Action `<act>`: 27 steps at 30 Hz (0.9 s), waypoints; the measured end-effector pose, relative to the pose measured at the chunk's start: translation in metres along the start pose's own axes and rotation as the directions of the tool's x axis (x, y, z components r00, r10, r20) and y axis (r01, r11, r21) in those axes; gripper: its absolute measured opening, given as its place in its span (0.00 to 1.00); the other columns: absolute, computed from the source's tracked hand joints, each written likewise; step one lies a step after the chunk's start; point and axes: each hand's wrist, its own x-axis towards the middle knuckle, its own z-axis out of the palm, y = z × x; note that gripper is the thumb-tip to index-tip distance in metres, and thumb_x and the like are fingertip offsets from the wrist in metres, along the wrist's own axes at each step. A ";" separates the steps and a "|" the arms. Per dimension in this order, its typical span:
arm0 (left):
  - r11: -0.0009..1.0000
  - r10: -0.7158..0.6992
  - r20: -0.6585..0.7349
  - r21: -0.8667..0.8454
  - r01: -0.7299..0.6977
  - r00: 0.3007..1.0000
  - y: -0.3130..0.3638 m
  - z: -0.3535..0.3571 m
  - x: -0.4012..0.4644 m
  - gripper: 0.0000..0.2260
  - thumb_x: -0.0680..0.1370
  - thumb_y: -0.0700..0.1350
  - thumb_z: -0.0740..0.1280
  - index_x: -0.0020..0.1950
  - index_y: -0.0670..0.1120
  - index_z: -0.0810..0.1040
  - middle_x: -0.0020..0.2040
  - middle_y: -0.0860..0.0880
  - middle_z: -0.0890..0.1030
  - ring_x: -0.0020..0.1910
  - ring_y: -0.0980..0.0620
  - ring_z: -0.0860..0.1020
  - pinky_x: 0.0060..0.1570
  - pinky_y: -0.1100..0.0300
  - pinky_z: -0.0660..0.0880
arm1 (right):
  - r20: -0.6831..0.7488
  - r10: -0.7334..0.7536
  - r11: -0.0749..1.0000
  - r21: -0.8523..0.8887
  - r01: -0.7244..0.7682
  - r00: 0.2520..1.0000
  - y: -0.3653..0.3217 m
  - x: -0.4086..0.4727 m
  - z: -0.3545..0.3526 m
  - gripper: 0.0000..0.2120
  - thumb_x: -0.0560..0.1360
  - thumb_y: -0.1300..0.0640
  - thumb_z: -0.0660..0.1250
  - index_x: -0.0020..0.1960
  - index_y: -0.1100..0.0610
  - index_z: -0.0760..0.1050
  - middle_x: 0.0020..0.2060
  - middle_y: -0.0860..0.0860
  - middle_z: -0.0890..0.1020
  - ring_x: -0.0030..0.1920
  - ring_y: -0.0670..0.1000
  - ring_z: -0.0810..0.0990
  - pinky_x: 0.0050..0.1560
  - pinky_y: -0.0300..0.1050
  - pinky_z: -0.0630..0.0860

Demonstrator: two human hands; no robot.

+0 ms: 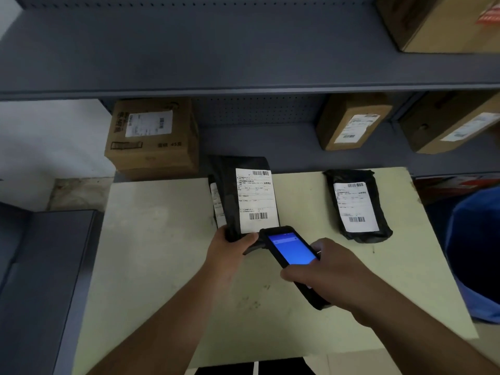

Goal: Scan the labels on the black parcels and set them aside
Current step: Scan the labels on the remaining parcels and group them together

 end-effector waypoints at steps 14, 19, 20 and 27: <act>0.987 -0.161 0.031 0.007 0.161 0.986 0.005 0.116 0.012 0.14 0.73 0.46 0.79 0.57 0.45 0.85 0.50 0.45 0.89 0.49 0.44 0.87 0.52 0.51 0.86 | -0.040 0.041 0.992 0.120 -0.036 0.998 0.052 0.018 -0.069 0.21 0.66 0.49 0.80 0.54 0.53 0.77 0.43 0.54 0.84 0.34 0.50 0.80 0.29 0.41 0.76; 0.981 -0.194 -0.009 0.024 0.194 0.981 -0.002 0.145 0.020 0.08 0.74 0.44 0.78 0.51 0.46 0.84 0.49 0.44 0.88 0.50 0.43 0.88 0.54 0.50 0.85 | -0.043 0.047 0.987 0.155 -0.040 0.998 0.070 0.023 -0.086 0.20 0.67 0.50 0.80 0.54 0.54 0.77 0.39 0.52 0.81 0.32 0.49 0.77 0.28 0.40 0.75; 0.979 -0.204 -0.010 0.016 0.204 0.979 -0.005 0.150 0.022 0.09 0.74 0.44 0.78 0.52 0.45 0.84 0.50 0.44 0.88 0.51 0.42 0.87 0.54 0.50 0.85 | -0.045 0.052 0.985 0.165 -0.044 0.998 0.074 0.024 -0.089 0.20 0.68 0.50 0.80 0.54 0.54 0.77 0.38 0.51 0.81 0.31 0.49 0.76 0.27 0.39 0.74; 0.980 -0.200 -0.086 -0.015 0.200 0.976 -0.017 0.173 0.043 0.38 0.65 0.45 0.83 0.72 0.46 0.71 0.60 0.44 0.83 0.53 0.43 0.86 0.47 0.51 0.86 | -0.048 0.087 0.975 0.210 -0.075 0.995 0.101 0.032 -0.109 0.18 0.68 0.50 0.80 0.52 0.55 0.77 0.35 0.50 0.78 0.25 0.46 0.73 0.23 0.35 0.71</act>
